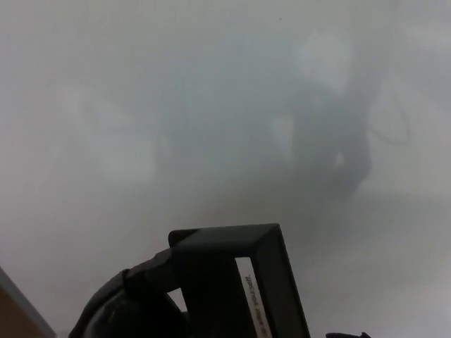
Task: A magnetic marker holder is on the left hand side of the white board, the robot put the index and middle finger into the opening of the container and pull off the magnetic holder and hand it to a human on the left hand side.
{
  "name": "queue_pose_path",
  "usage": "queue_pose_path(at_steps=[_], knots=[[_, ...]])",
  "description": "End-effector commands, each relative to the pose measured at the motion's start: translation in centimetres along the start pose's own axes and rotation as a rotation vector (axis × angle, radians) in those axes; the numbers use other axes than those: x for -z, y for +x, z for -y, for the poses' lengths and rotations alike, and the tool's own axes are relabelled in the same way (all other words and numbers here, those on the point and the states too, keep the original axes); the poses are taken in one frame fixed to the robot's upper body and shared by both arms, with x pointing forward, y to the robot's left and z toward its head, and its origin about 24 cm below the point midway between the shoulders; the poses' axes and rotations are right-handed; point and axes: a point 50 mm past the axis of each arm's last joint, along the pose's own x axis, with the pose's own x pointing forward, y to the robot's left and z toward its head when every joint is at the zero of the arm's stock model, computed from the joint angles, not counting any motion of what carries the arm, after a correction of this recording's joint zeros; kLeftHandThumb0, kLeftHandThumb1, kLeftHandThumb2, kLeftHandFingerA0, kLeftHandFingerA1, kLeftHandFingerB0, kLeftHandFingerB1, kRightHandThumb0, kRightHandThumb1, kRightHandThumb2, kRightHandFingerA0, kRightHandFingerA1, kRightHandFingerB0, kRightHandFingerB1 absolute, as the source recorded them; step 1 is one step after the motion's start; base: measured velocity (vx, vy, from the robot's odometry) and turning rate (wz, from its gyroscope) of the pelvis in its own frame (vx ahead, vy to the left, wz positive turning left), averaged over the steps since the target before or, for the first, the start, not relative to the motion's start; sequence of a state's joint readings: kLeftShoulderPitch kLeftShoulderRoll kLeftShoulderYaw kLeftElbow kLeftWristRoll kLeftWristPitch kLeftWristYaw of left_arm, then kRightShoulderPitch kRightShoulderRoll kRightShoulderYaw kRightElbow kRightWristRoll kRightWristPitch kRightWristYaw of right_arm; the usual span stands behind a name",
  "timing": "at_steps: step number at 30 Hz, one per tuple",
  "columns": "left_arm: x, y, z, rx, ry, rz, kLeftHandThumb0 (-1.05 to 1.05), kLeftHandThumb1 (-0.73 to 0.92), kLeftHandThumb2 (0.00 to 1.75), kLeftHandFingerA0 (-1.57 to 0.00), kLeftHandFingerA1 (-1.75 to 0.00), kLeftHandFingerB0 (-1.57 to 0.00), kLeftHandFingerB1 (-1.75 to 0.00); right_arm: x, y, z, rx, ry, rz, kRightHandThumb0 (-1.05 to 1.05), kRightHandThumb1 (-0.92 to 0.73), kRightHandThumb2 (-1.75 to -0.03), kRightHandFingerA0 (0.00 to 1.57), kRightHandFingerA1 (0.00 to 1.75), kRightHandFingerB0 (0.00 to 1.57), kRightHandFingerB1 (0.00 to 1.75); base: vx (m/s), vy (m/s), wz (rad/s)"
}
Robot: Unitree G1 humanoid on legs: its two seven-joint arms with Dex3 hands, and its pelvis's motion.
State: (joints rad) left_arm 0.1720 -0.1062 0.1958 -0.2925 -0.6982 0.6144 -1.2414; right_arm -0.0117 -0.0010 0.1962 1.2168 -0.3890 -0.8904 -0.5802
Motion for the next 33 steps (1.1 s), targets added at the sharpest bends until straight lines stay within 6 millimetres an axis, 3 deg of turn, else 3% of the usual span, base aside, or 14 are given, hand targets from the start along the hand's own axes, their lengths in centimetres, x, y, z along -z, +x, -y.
queue_pose_path(at_steps=[1,2,4,5,8,10,11,12,13,20,23,24,26,33], knots=[[-8.3,-1.9,4.1,0.307,0.174,0.647,-0.80,0.92,0.71,-0.64,-0.53,-0.37,-0.33,1.3,-1.3,0.3,-0.038,-0.046,-0.057,-0.49,-0.67,-0.60,0.89,0.69,0.53,0.55,0.00,0.000,0.00],[-8.4,-2.5,3.9,0.288,0.147,0.641,-0.84,0.73,1.14,-0.77,-0.66,-0.35,-0.49,1.3,-1.2,0.4,-0.037,-0.045,-0.058,-0.50,-0.54,-0.94,0.84,0.78,0.50,0.66,0.00,0.000,0.00],[-8.4,-2.8,3.6,0.269,0.096,0.624,-0.84,0.73,1.14,-0.77,-0.66,-0.35,-0.49,1.3,-1.1,0.5,-0.034,-0.048,-0.053,-0.50,-0.54,-0.94,0.84,0.78,0.50,0.66,0.00,0.000,0.00],[-8.2,-3.0,3.7,0.247,0.071,0.640,-0.81,0.92,0.77,-0.66,-0.53,-0.42,-0.35,1.2,-1.1,0.5,-0.034,-0.048,-0.050,-0.50,-0.54,-0.94,0.84,0.78,0.50,0.66,0.00,0.000,0.00],[-8.3,-3.6,3.5,0.199,0.058,0.677,-0.80,0.92,0.72,-0.66,-0.49,-0.43,-0.34,1.2,-1.1,0.4,-0.040,-0.050,-0.050,-0.50,-0.54,-0.94,0.84,0.78,0.51,0.66,0.00,0.000,0.00],[-8.3,-3.9,3.4,0.173,0.044,0.694,-0.80,0.92,0.72,-0.66,-0.49,-0.43,-0.34,1.2,-1.1,0.3,-0.041,-0.051,-0.052,-0.50,-0.54,-0.94,0.84,0.78,0.51,0.66,0.00,0.000,0.00],[-8.3,-4.2,3.3,0.149,0.035,0.722,-0.76,0.92,0.70,-0.55,-0.44,-0.41,-0.33,1.2,-1.1,0.5,-0.039,-0.054,-0.050,-0.47,-0.65,-0.59,0.90,0.68,0.56,0.58,0.00,0.000,0.00],[-8.4,-4.5,3.2,0.142,0.033,0.731,-0.77,0.92,0.76,-0.46,-0.38,-0.38,-0.34,1.3,-1.1,0.5,-0.040,-0.054,-0.052,-0.49,-0.54,-0.94,0.84,0.78,0.51,0.67,0.00,0.000,0.00],[-8.4,-4.6,3.2,0.144,0.035,0.728,-0.77,0.92,0.76,-0.46,-0.38,-0.38,-0.34,1.3,-1.1,0.5,-0.041,-0.053,-0.055,-0.49,-0.54,-0.94,0.84,0.78,0.51,0.67,0.00,0.000,0.00],[-8.5,-5.0,3.2,0.133,0.044,0.750,-0.83,0.89,0.79,-0.46,-0.41,-0.37,-0.35,1.3,-1.2,0.4,-0.050,-0.057,-0.050,-0.48,-0.53,-0.94,0.84,0.78,0.51,0.67,0.00,0.000,0.00],[-8.8,-5.0,3.3,0.138,0.058,0.771,-0.75,0.92,0.72,-0.47,-0.38,-0.41,-0.35,1.3,-1.1,0.4,-0.055,-0.061,-0.052,-0.49,-0.54,-0.93,0.84,0.78,0.50,0.66,0.00,0.000,0.00],[-9.1,-5.0,3.3,0.146,0.077,0.783,-0.77,0.89,0.81,-0.48,-0.42,-0.32,-0.35,1.3,-1.1,0.4,-0.053,-0.063,-0.050,-0.48,-0.66,-0.59,0.89,0.68,0.56,0.57,0.00,0.000,0.00],[-9.3,-5.2,3.2,0.144,0.092,0.792,-0.74,0.92,0.78,-0.56,-0.42,-0.33,-0.34,1.2,-1.0,0.4,-0.051,-0.063,-0.046,-0.46,-0.65,-0.59,0.89,0.68,0.56,0.57,0.00,0.000,0.00],[-9.8,-6.1,3.2,0.171,0.112,0.767,-0.76,0.92,0.73,-0.49,-0.39,-0.39,-0.34,1.1,-0.9,0.4,-0.057,-0.072,-0.036,-0.45,-0.64,-0.58,0.89,0.68,0.58,0.59,0.00,0.000,0.00]])
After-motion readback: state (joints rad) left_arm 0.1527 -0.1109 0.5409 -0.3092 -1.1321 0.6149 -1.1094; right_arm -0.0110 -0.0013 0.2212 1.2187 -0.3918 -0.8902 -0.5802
